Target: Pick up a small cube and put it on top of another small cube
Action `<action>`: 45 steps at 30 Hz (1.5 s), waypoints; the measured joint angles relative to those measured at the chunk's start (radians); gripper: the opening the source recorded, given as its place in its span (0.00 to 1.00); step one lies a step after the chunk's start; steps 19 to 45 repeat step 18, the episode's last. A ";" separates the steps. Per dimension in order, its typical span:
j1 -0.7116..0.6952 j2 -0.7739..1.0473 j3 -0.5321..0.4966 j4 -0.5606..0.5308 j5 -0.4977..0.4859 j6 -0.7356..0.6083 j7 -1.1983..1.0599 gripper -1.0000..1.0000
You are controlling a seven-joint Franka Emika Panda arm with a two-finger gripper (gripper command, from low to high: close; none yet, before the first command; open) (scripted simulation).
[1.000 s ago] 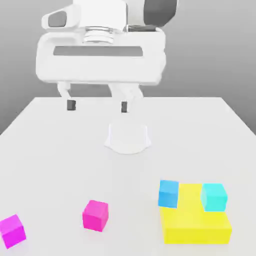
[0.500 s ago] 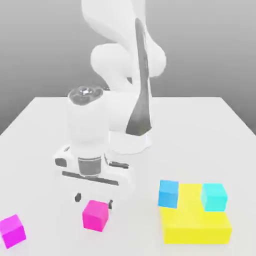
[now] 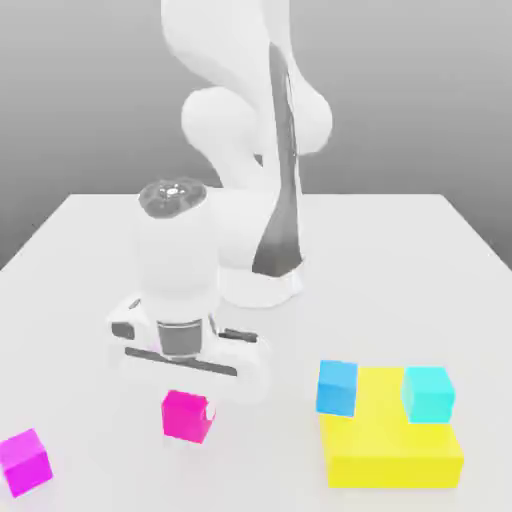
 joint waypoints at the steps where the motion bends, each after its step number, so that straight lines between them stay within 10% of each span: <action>1: 0.044 -0.036 0.021 -0.002 0.001 -0.034 0.000 0.00; 9: 0.243 -0.320 0.169 -0.015 0.043 -0.303 -0.022 0.00; 14: 0.259 -0.206 0.195 -0.039 0.020 -0.165 -0.004 0.00; 15: 0.259 -0.178 0.194 -0.044 0.013 -0.134 0.003 1.00; 45: 0.259 -0.178 0.194 -0.044 0.013 -0.134 0.003 1.00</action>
